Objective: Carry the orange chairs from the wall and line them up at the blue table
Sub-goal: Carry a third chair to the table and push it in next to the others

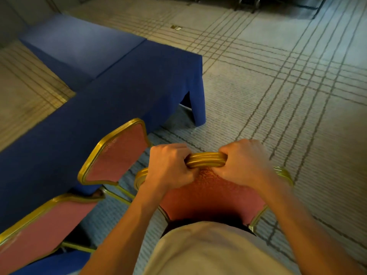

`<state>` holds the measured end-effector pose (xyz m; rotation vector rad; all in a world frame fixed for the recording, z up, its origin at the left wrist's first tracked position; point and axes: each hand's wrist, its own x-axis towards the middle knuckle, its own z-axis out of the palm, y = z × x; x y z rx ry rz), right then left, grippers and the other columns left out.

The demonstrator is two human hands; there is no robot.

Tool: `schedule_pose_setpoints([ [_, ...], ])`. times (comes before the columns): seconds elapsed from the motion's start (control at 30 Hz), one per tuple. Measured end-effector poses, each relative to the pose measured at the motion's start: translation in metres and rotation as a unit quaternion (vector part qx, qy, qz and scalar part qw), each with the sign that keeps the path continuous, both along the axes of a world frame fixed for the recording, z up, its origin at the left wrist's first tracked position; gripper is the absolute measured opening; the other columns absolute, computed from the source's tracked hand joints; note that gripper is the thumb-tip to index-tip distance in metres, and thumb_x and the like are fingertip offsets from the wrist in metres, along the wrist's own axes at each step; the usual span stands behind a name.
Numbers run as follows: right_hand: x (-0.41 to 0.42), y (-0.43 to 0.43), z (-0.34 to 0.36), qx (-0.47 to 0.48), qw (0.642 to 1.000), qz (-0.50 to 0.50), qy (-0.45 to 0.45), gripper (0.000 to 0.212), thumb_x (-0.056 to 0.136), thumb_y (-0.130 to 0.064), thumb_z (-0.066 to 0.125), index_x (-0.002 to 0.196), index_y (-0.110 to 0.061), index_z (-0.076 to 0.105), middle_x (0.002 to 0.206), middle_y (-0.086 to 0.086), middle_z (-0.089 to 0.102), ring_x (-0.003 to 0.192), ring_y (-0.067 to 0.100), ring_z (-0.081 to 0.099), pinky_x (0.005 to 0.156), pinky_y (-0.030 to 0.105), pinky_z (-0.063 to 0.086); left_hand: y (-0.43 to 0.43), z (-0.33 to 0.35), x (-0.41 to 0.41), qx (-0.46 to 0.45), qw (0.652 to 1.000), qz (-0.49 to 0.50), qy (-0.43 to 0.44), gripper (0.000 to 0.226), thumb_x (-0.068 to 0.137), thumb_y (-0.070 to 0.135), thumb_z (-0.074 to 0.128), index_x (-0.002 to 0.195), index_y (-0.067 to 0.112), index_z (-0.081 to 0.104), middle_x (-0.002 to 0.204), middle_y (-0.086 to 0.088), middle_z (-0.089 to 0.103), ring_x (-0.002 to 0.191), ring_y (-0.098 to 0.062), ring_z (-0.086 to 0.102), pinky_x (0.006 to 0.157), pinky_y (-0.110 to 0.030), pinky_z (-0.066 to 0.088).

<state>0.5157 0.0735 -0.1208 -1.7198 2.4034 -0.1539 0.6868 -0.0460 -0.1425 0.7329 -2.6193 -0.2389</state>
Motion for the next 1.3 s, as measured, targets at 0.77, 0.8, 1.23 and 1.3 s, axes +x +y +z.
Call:
schedule_pose_setpoints([
  [0.77,-0.133,-0.256,-0.009,0.008,0.995,0.100,0.004,0.042,0.082,-0.068,0.055,0.066,-0.029,0.050,0.077,-0.005,0.069,0.077,0.018,0.065,0.074,0.034,0.049,-0.223,-0.018,-0.116,0.045,0.995,0.088,0.029,0.030,0.061,0.038,0.073,0.052,0.021,0.050,0.054,0.004,0.052,0.046,-0.018,0.051,0.040,-0.030,0.031],
  [0.8,-0.136,-0.265,-0.009,0.007,0.995,0.102,0.005,0.042,0.082,-0.068,0.056,0.065,-0.031,0.047,0.077,-0.005,0.069,0.077,0.018,0.065,0.074,0.035,0.049,-0.230,-0.018,-0.118,0.042,0.995,0.087,0.033,0.029,0.062,0.039,0.070,0.052,0.021,0.050,0.054,0.004,0.051,0.046,-0.018,0.051,0.040,-0.031,0.031],
  [1.23,-0.187,-0.376,-0.019,-0.065,0.982,0.175,0.006,0.042,0.075,-0.067,0.060,0.069,-0.026,0.066,0.068,-0.006,0.067,0.067,0.020,0.065,0.062,0.032,0.042,-0.318,-0.013,-0.157,0.049,0.990,0.130,0.029,0.020,0.065,0.038,0.065,0.055,0.022,0.058,0.057,0.006,0.054,0.049,-0.017,0.053,0.043,-0.030,0.036],
  [1.3,-0.200,-0.398,-0.029,-0.111,0.975,0.195,0.007,0.041,0.070,-0.066,0.059,0.057,-0.026,0.058,0.057,-0.006,0.062,0.055,0.021,0.062,0.055,0.028,0.034,-0.332,-0.017,-0.167,0.052,0.987,0.146,0.032,0.019,0.064,0.037,0.065,0.055,0.022,0.059,0.058,0.007,0.055,0.048,-0.016,0.052,0.043,-0.029,0.035],
])
